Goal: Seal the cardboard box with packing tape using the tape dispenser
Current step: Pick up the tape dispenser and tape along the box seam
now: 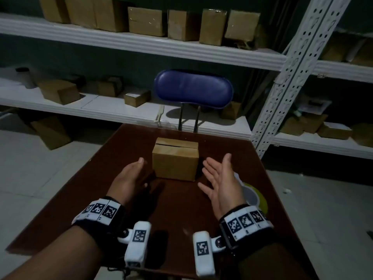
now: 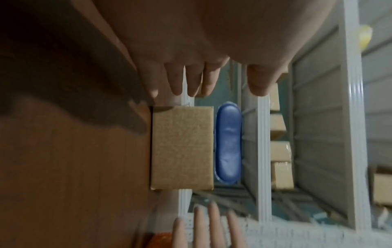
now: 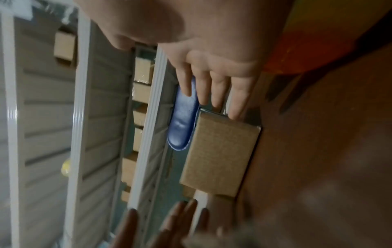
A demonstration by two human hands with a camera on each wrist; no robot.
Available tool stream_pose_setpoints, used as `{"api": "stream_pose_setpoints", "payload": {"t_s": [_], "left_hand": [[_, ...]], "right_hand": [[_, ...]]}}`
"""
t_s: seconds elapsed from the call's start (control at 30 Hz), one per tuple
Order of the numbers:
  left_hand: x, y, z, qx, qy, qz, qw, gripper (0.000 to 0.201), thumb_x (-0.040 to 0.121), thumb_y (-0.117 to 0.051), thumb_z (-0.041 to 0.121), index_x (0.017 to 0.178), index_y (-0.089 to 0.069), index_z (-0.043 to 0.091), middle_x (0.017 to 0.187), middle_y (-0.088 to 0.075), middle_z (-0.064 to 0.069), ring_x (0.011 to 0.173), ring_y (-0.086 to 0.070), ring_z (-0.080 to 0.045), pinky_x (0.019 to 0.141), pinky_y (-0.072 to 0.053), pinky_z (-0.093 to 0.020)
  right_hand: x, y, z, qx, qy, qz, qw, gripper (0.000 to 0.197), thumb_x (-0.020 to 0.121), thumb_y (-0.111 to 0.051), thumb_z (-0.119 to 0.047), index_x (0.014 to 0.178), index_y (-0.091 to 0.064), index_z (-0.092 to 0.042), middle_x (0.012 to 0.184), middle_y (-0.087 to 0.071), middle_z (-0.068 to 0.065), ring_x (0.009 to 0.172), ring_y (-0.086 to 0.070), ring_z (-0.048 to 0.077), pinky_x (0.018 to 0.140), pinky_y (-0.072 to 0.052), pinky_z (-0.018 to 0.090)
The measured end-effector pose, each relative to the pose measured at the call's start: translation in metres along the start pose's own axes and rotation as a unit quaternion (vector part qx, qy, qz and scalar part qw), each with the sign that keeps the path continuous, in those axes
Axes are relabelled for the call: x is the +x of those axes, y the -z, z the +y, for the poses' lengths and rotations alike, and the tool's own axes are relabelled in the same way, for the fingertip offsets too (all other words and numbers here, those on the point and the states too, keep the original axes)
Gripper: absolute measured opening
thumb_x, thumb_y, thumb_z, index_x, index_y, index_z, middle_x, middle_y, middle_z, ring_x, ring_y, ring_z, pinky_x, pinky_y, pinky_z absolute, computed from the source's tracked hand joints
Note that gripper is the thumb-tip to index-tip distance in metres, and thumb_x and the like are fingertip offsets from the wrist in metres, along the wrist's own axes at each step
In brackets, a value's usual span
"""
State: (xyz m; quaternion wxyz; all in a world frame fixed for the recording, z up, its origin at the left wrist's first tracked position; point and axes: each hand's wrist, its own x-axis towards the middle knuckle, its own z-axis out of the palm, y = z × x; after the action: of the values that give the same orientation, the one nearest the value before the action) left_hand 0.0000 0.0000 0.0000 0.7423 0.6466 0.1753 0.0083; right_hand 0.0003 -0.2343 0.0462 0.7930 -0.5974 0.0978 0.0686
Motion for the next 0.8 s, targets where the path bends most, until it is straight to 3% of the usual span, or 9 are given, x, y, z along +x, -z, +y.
{"api": "stream_pose_setpoints", "payload": {"t_s": [0.1,0.2,0.43,0.63,0.7,0.8], "left_hand": [[0.009,-0.003,-0.004,-0.005,0.013,-0.049,0.999,0.063,0.068,-0.065,0.077,0.115,-0.068,0.035,0.120,-0.071,0.006,0.116,-0.064,-0.018,0.107,-0.043,-0.048],[0.011,-0.009,0.000,-0.026,0.030,-0.074,0.996,0.050,0.081,-0.055,0.066,0.116,-0.066,0.033,0.119,-0.072,0.006,0.116,-0.064,-0.017,0.103,-0.045,-0.043],[0.013,-0.005,-0.003,0.005,0.009,-0.081,0.997,0.076,0.068,-0.060,0.081,0.126,-0.065,0.031,0.126,-0.070,-0.001,0.118,-0.065,-0.024,0.108,-0.041,-0.053],[-0.005,0.002,-0.001,0.018,-0.028,-0.011,0.999,0.077,0.056,-0.068,0.083,0.112,-0.069,0.030,0.111,-0.074,-0.004,0.108,-0.068,-0.028,0.100,-0.048,-0.055],[-0.012,0.005,0.002,0.034,-0.026,-0.004,0.999,0.080,0.049,-0.070,0.085,0.107,-0.070,0.030,0.106,-0.073,-0.005,0.104,-0.069,-0.029,0.098,-0.050,-0.055],[-0.023,0.010,0.006,0.092,-0.028,-0.030,0.995,0.059,0.060,-0.065,0.083,0.083,-0.071,0.028,0.087,-0.070,-0.003,0.088,-0.067,-0.027,0.085,-0.050,-0.044]], "right_hand": [[0.014,-0.002,0.003,-0.030,-0.004,-0.005,1.000,0.096,0.074,-0.034,-0.082,0.146,-0.049,-0.021,0.153,-0.047,0.000,0.138,-0.044,0.014,0.111,-0.041,0.049],[0.021,-0.004,0.003,-0.004,-0.017,-0.014,1.000,0.097,0.076,-0.030,-0.083,0.151,-0.042,-0.021,0.158,-0.041,0.000,0.144,-0.037,0.015,0.115,-0.035,0.052],[0.020,-0.004,0.005,0.007,-0.032,-0.036,0.999,0.100,0.070,-0.031,-0.085,0.147,-0.046,-0.023,0.153,-0.047,0.000,0.139,-0.044,0.016,0.113,-0.035,0.056],[0.005,0.001,0.006,-0.049,-0.033,-0.023,0.998,0.080,0.074,-0.038,-0.079,0.131,-0.060,-0.027,0.131,-0.063,0.001,0.118,-0.060,0.017,0.096,-0.051,0.046],[-0.005,0.001,0.008,-0.084,-0.032,-0.016,0.996,0.062,0.086,-0.047,-0.070,0.129,-0.060,-0.028,0.127,-0.064,-0.001,0.115,-0.062,0.018,0.094,-0.053,0.045],[-0.022,0.004,0.010,-0.134,-0.017,-0.017,0.991,0.031,0.096,-0.053,-0.055,0.115,-0.063,-0.032,0.123,-0.065,-0.003,0.112,-0.064,0.018,0.088,-0.056,0.040]]}}
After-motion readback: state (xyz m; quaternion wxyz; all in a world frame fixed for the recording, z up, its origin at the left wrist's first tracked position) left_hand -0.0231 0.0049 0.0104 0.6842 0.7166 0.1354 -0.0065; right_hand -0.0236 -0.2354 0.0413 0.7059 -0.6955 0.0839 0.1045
